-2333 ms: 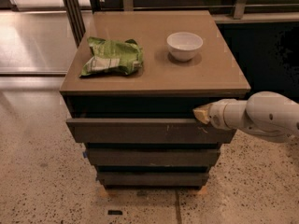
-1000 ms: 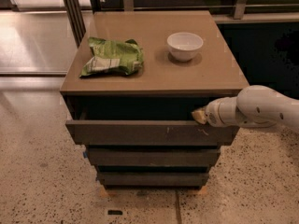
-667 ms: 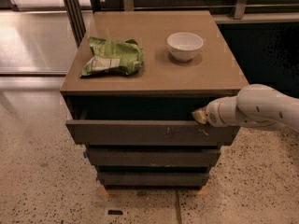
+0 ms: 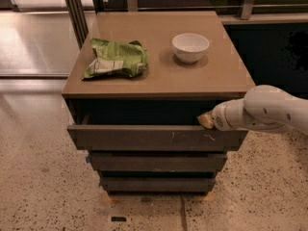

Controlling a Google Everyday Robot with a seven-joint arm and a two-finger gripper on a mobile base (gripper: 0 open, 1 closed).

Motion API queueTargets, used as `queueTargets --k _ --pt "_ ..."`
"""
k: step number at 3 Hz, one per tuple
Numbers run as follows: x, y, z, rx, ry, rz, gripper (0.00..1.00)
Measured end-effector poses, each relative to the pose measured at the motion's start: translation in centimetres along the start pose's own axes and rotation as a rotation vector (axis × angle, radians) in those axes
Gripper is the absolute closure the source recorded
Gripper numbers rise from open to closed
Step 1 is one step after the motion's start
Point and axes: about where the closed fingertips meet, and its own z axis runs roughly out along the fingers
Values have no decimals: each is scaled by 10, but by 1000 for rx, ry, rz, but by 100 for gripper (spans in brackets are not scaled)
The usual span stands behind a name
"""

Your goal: Open top drawer

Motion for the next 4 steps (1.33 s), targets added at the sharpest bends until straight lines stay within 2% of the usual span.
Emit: queueTargets --k 1,4 --pt "3 9 -2 -36 29 6 100" --pt "6 12 -3 -47 45 9 100"
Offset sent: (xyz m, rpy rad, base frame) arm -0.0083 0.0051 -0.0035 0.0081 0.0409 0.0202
